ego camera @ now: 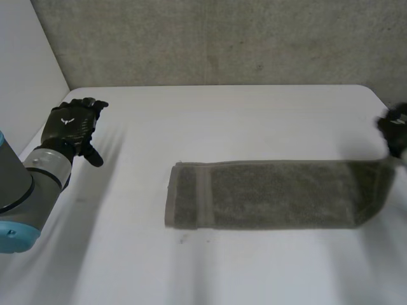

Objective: Fold the towel.

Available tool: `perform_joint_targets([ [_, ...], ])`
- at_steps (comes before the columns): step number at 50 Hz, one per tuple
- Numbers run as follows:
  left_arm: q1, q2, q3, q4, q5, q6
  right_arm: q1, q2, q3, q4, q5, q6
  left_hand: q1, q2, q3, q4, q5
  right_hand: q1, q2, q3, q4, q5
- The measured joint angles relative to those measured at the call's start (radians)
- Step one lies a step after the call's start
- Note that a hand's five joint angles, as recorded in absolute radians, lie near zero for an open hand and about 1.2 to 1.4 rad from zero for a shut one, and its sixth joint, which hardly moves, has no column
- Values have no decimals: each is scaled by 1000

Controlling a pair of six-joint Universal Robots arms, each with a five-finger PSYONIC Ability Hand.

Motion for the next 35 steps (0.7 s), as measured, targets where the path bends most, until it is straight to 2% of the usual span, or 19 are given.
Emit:
perform_joint_targets([
  [2,0,2,-2,0,0,0,68,-7,-17,-2,-2,20,0,0,0,0,0,0,0,0,0,0],
  [5,-1,5,-6,1,-1,0,257,-1,-63,-7,-8,76,0,0,0,0,0,1,0,0,0,0],
  [8,-1,6,-8,0,-1,0,364,24,-90,-14,-10,100,0,0,0,0,0,6,0,0,0,0],
  [9,-1,6,-8,0,-1,0,447,53,-114,-21,-12,114,0,0,0,0,0,6,0,0,0,0],
  [10,-1,6,-8,0,-1,0,447,53,-114,-21,-12,114,0,0,0,0,0,6,0,0,0,0],
  [11,-1,6,-9,1,-1,0,518,86,-134,-25,-12,122,0,0,0,0,0,6,0,0,0,0],
  [14,-2,5,-10,1,-2,0,643,165,-171,-28,-12,130,0,0,0,-2,0,6,0,0,0,0],
  [15,-2,5,-10,1,-2,0,643,165,-171,-28,-12,130,0,0,0,-2,0,6,0,0,0,0],
  [16,-2,5,-10,1,-2,0,707,217,-187,-27,-14,132,0,0,0,-2,0,6,0,0,0,0],
  [20,-2,5,-10,1,-2,0,747,251,-194,-26,-20,135,0,0,0,-2,0,6,0,0,0,0],
  [23,-2,4,-13,1,-2,1,840,339,-201,-23,-56,172,0,0,0,-2,0,6,0,0,0,0],
  [28,-4,4,-17,1,-2,2,860,347,-188,-14,-84,256,0,0,0,-2,0,6,0,3,0,0],
  [29,-5,4,-18,1,-2,3,859,336,-183,-7,-86,282,0,0,0,-2,0,-242,-248,-245,-250,-231],
  [31,-8,4,-20,1,-2,3,853,313,-176,6,-87,317,0,0,0,-2,0,-516,-560,-550,-537,-504],
  [33,-9,4,-20,1,-2,3,848,299,-174,13,-85,333,0,0,0,-2,0,-516,-560,-550,-537,-504],
  [34,-13,4,-22,1,-2,3,819,252,-165,43,-80,383,0,0,0,-2,0,-728,-923,-937,-938,-880],
  [35,-14,4,-22,1,-2,3,805,234,-162,53,-77,399,0,0,0,-2,0,-728,-936,-961,-953,-900],
])
